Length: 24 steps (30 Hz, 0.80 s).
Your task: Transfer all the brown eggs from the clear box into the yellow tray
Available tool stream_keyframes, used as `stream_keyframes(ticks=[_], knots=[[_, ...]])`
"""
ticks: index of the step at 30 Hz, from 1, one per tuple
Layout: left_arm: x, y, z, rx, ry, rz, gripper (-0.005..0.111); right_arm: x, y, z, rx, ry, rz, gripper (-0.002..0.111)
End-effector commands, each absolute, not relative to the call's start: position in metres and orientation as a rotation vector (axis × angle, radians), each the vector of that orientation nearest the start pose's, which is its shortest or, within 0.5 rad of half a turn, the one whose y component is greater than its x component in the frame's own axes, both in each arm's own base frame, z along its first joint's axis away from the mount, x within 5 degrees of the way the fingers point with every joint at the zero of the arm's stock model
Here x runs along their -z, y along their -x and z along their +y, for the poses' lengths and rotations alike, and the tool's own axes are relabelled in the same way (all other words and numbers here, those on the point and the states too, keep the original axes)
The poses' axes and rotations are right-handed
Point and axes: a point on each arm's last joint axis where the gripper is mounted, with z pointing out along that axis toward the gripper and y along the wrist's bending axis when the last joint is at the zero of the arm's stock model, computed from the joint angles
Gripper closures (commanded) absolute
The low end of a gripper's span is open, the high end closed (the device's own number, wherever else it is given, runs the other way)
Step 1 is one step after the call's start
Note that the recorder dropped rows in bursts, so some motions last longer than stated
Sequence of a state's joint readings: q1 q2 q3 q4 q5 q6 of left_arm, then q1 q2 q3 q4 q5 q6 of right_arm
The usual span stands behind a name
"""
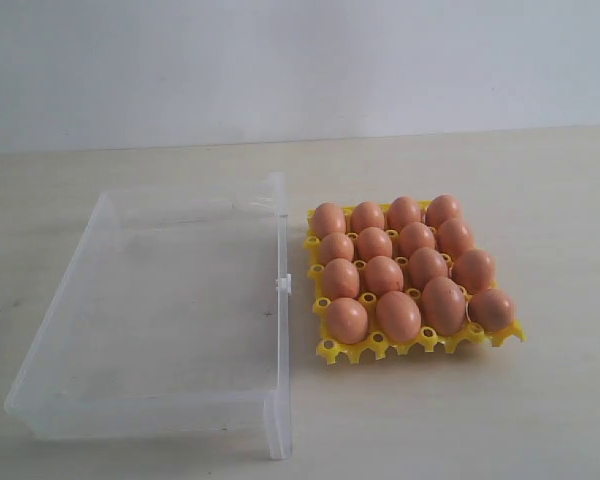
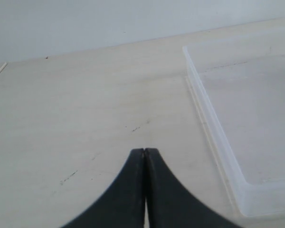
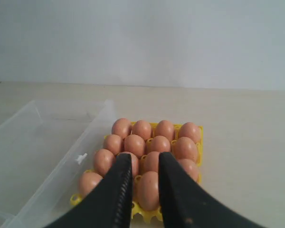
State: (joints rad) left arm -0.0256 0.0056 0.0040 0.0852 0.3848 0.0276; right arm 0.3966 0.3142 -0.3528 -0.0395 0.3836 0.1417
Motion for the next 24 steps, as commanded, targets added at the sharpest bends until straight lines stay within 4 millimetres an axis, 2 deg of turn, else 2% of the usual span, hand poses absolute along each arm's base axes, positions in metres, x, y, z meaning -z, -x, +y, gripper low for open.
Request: stream_keyframes(ticks=[1, 6, 13, 19, 24], knots=[[-0.179, -0.053, 0.001, -0.075, -0.100, 1.859, 0.107, -0.274, -0.068, 0.024, -0.265, 0.301, 1.823, 0.088], [-0.179, -0.053, 0.001, -0.075, -0.100, 1.859, 0.107, -0.274, -0.069, 0.022, -0.205, 0.331, 1.817, 0.088], [-0.179, -0.053, 0.001, -0.075, -0.100, 1.859, 0.107, -0.264, -0.064, 0.018, -0.178, 0.335, 1.927, 0.088], [-0.179, -0.053, 0.001, -0.075, -0.100, 1.859, 0.107, -0.265, -0.049, 0.011, -0.174, 0.275, 1.809, 0.088], [-0.179, -0.053, 0.001, -0.075, -0.100, 1.859, 0.107, -0.250, -0.037, 0.003, -0.126, 0.168, 1.734, 0.088]])
